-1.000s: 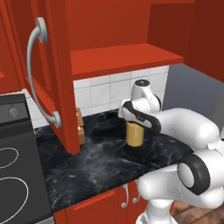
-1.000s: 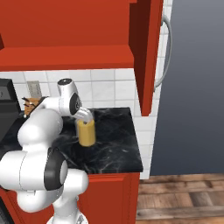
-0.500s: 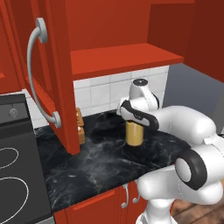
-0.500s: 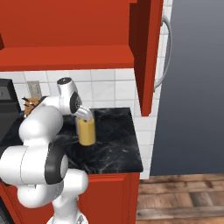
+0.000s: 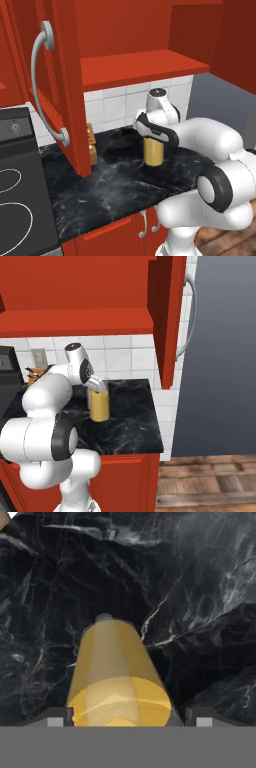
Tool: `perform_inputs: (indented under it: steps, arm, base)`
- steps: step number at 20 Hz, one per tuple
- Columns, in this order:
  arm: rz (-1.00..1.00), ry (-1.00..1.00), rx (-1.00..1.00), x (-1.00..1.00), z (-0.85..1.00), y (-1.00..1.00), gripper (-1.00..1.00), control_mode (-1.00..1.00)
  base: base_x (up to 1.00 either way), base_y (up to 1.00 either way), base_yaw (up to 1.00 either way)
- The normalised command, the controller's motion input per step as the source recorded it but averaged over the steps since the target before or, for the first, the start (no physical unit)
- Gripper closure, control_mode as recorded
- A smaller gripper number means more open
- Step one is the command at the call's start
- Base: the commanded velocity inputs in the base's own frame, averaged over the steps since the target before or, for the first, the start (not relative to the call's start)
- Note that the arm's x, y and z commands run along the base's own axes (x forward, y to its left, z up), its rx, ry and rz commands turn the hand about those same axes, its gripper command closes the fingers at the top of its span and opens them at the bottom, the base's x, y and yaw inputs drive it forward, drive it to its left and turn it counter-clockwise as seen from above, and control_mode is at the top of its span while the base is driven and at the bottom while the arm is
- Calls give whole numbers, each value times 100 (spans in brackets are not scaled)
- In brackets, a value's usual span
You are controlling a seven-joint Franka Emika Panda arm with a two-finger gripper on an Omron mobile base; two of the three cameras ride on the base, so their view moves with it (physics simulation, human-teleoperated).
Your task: There is a tray on the dining counter. Grab the cup, mug, and pitcher and place them on the tray. The pitcher may be placed next to the tray if it cannot fit the tray.
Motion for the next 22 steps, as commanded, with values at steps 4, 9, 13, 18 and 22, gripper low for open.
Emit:
perform_inputs:
  steps: [4,9,13,18,22]
  arm:
    - [-7,4,0,-58,-92,-41,100,-100]
    - [-5,6,0,-59,-82,-49,100,-100]
    - [-3,3,0,-49,-63,-33,100,-100]
    - [0,-3,0,-56,-8,-8,100,-100]
    - [0,-16,0,-89,47,0,100,-100]
  base:
    - [0,0,0]
    - [0,0,0]
    - [0,0,0]
    - [0,0,0]
    - [0,0,0]
